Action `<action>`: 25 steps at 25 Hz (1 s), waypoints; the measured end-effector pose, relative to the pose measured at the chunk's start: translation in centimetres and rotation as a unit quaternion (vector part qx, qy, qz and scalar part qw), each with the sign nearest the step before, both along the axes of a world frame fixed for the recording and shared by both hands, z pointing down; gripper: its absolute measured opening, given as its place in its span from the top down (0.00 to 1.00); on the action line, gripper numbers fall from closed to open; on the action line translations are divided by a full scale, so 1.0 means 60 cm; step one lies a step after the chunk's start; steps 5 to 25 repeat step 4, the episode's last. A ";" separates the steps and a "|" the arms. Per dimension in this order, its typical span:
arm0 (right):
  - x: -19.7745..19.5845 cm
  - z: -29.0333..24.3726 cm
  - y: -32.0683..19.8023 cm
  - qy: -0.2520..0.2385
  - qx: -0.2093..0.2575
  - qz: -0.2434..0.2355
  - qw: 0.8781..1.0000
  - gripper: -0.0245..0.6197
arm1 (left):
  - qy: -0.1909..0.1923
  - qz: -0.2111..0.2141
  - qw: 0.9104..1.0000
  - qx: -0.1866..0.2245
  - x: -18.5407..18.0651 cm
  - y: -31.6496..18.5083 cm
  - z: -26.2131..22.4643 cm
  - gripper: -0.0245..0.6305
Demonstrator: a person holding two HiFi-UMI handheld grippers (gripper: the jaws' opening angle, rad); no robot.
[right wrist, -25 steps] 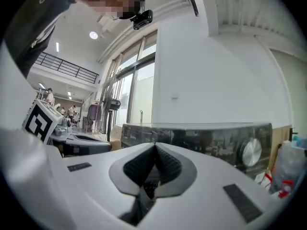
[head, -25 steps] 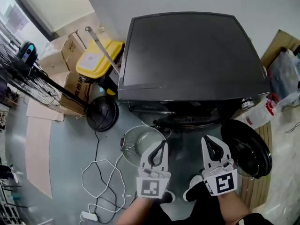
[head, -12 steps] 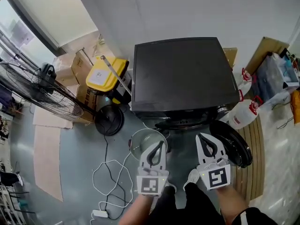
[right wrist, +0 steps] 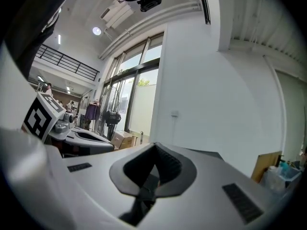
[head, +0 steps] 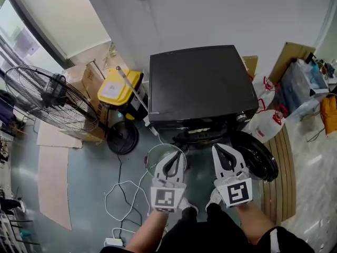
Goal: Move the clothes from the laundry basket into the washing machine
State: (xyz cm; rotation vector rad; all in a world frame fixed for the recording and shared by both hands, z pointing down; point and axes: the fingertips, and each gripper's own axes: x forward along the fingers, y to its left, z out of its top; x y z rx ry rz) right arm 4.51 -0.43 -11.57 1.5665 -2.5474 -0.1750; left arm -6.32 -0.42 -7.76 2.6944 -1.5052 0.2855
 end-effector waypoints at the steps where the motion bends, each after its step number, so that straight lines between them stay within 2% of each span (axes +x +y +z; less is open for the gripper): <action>1: -0.001 -0.003 0.005 0.000 -0.001 0.000 1.000 0.95 | 0.002 0.002 1.000 -0.001 0.001 0.006 -0.004 0.95; 25: -0.008 -0.009 0.020 0.001 -0.005 0.001 1.000 0.95 | 0.007 0.006 1.000 -0.003 0.003 0.022 -0.015 0.95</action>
